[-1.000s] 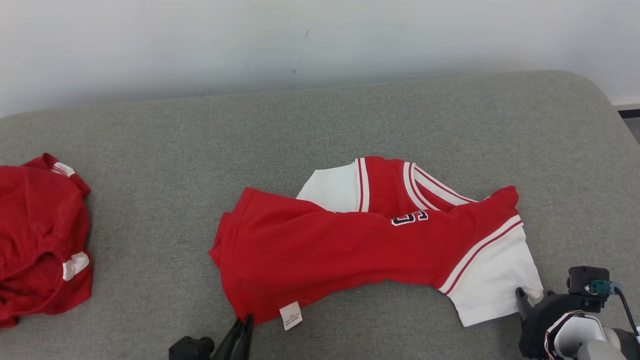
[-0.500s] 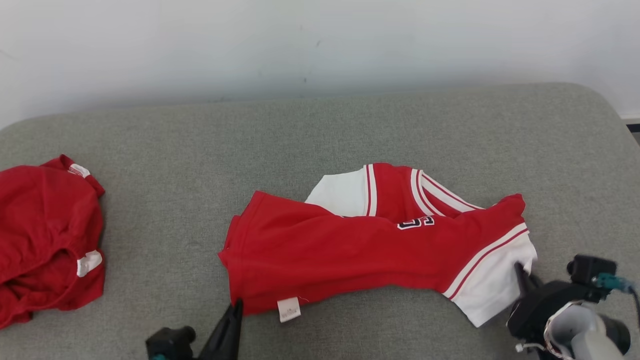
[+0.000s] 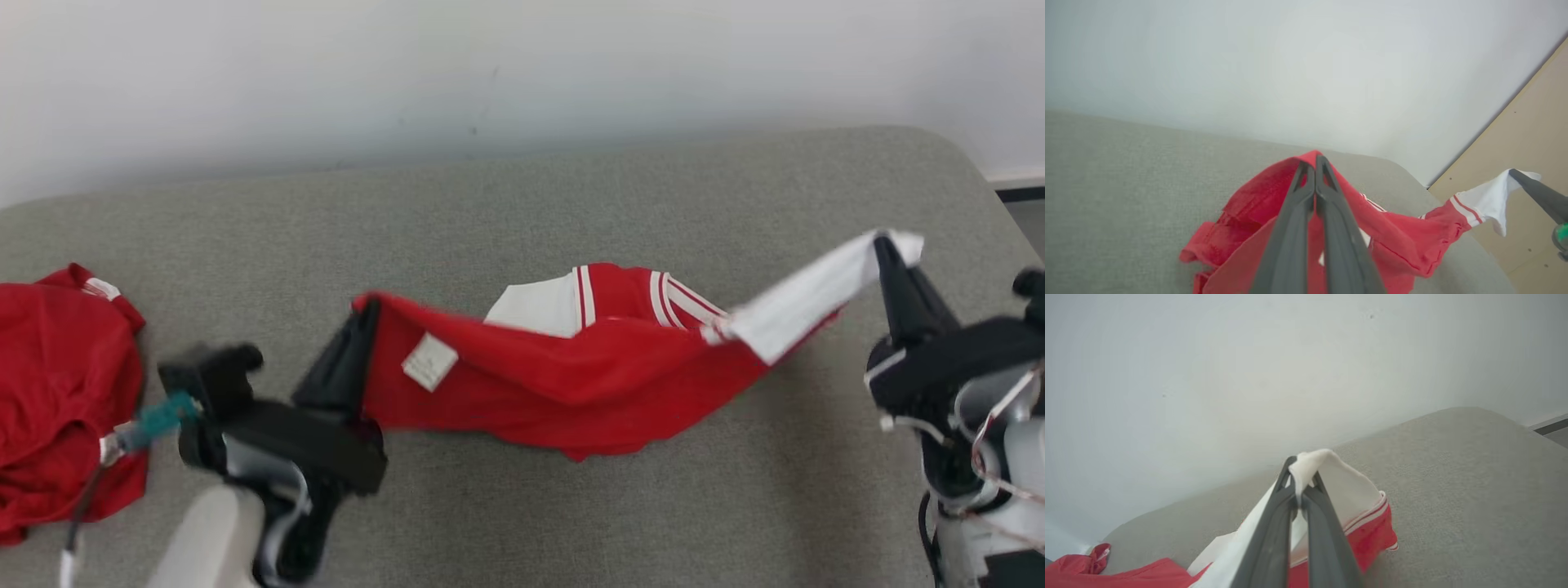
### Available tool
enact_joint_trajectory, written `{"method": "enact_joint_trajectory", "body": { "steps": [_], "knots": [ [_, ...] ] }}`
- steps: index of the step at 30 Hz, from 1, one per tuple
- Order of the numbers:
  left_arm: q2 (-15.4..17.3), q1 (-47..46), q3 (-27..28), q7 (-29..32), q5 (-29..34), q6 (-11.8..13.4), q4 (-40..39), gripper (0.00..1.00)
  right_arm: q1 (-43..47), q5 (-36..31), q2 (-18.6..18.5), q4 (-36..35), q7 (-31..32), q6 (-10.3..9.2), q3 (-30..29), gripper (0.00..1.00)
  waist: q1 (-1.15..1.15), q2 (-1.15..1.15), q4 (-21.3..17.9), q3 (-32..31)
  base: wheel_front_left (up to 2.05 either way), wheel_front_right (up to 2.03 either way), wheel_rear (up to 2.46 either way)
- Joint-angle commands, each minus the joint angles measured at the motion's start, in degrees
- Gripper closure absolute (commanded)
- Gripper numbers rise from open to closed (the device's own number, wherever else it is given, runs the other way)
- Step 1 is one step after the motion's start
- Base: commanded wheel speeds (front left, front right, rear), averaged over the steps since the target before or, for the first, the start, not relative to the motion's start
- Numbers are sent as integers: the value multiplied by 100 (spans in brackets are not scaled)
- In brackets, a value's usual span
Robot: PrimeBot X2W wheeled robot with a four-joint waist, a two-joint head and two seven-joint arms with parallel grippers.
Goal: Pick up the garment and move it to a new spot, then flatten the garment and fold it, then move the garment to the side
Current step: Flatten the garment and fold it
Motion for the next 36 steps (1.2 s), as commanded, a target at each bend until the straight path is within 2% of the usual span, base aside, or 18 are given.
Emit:
{"method": "enact_joint_trajectory", "body": {
  "steps": [1,6,12,18,25,30,36],
  "knots": [
    [80,-229,23,104,-106,-31,-64,100,-190,80,-39,-131,52,16,2,100,-1,-1,-114,115,0,0,0],
    [419,-1126,188,611,-563,-27,-214,100,-1053,205,-138,-528,356,16,159,100,-1,-1,-298,180,0,0,0],
    [739,-2107,454,1110,-950,-7,-136,100,-2330,427,-41,-510,553,16,308,100,-1,-1,-451,214,0,0,0],
    [879,-3030,670,1224,-989,119,155,100,-3665,142,-77,16,409,16,407,100,-1,-1,-491,332,0,0,0],
    [875,-3669,847,1080,-1047,218,495,100,-4643,35,-42,858,124,16,463,100,-1,-1,-489,513,0,0,0],
    [877,-4002,821,1170,-1023,303,593,100,-5088,-61,-13,1263,88,16,463,100,-1,-1,-496,936,0,0,0],
    [992,-5004,712,994,-644,409,635,100,-6002,-486,-46,1747,-304,16,259,100,-1,-1,-492,2242,0,0,0]
  ]
}}
